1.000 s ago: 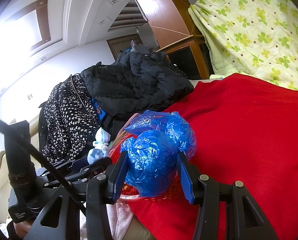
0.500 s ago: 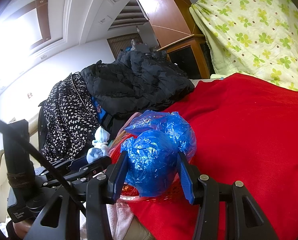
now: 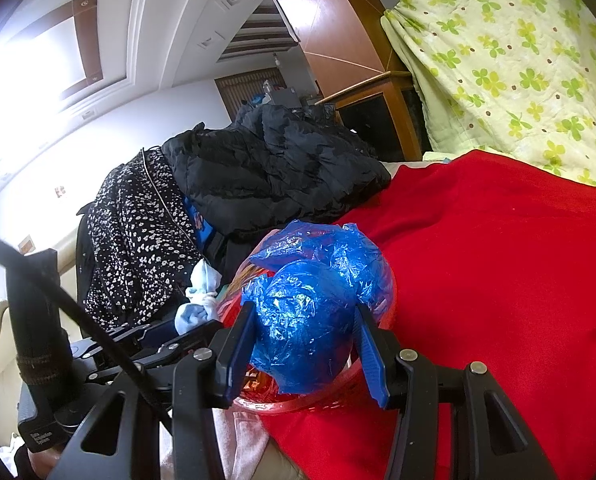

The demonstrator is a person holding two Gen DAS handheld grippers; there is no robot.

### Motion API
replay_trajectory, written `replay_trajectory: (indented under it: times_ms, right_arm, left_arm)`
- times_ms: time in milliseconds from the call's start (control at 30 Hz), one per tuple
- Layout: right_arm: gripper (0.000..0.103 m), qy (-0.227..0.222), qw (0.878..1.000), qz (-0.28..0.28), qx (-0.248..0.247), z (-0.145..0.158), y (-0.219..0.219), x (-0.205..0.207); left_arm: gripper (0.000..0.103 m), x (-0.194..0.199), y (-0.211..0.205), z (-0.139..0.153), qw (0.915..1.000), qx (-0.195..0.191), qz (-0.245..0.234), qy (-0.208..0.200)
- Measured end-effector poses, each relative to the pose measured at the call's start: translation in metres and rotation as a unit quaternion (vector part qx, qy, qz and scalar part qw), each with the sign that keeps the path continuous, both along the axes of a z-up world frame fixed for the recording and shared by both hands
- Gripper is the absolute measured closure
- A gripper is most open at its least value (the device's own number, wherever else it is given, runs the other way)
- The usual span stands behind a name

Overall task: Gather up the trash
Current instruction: 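Hold the tissue over the basket with the left tool while the right tool holds the blue bag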

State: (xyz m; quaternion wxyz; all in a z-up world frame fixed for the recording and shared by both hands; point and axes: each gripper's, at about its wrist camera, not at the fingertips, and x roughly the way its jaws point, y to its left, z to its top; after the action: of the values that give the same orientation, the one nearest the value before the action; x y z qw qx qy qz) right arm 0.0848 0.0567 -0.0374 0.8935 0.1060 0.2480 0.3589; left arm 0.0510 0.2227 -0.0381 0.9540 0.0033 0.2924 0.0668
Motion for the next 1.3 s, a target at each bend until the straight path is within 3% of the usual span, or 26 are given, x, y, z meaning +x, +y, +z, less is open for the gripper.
replay_trajectory:
  times_ms: [1300]
  right_arm:
    - [0.051, 0.002, 1.000, 0.004, -0.003, -0.0003, 0.0083, 0.0001]
  left_arm:
    - [0.067, -0.0053, 0.0096, -0.0082, 0.9998, -0.013, 0.000, 0.012]
